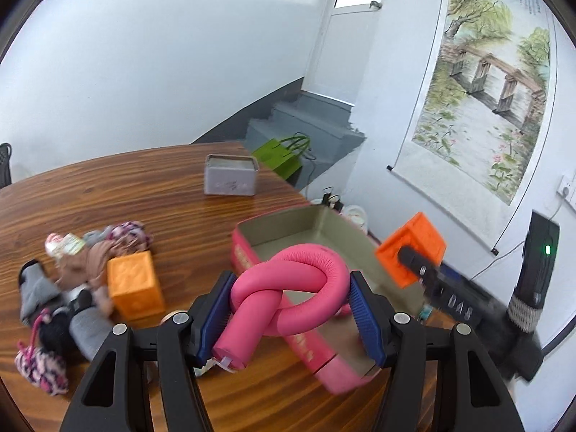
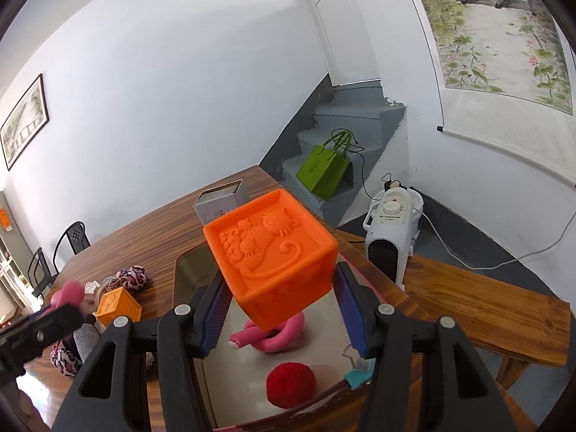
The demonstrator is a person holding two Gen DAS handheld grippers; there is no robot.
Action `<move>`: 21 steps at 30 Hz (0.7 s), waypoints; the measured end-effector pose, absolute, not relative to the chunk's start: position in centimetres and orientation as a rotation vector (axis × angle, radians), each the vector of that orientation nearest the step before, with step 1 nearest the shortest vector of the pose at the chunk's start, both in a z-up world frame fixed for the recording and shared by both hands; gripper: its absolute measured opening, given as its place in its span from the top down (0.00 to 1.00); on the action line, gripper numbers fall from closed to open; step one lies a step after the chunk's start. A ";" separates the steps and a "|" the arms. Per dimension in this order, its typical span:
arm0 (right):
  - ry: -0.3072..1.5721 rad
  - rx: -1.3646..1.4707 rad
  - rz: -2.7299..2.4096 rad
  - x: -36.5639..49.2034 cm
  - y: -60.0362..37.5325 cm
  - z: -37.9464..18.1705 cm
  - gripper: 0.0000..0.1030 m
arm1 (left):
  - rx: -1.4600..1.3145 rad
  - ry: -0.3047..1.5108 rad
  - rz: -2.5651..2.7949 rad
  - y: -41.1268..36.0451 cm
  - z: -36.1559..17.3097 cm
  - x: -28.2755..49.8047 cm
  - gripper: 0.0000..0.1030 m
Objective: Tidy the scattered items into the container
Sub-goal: 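Carry both items to the pink tin and open both grippers inside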
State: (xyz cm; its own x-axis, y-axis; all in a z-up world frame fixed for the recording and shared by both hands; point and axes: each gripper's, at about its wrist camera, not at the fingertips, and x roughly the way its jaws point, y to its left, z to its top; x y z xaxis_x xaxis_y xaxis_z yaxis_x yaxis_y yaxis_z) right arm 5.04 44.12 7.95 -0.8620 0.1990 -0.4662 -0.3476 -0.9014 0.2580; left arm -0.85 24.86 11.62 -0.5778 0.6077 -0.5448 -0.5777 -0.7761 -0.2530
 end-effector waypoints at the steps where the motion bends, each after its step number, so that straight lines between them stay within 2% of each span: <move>1: 0.489 -0.633 2.736 5.0 44.2 7.9 0.41 | -0.825 -0.080 2.298 25.8 11.8 -1.4 0.38; 8: 0.458 -0.667 2.706 5.1 43.9 7.6 0.38 | -0.871 -0.144 2.203 29.4 11.3 -4.3 0.35; 9: 0.467 -0.663 2.693 5.2 44.1 7.6 0.37 | -0.886 -0.148 2.192 29.6 11.0 -4.5 0.25; 11: 0.480 -0.643 2.691 5.5 44.3 7.7 0.33 | -0.912 -0.169 2.183 29.5 10.5 -4.8 0.15; 14: 0.476 -0.572 2.682 6.4 44.2 8.2 0.23 | -0.928 -0.197 2.187 29.0 10.4 -5.1 0.15; 21: 0.488 -0.571 2.671 6.1 44.4 8.1 0.23 | -0.911 -0.242 2.235 27.1 11.2 -5.0 0.15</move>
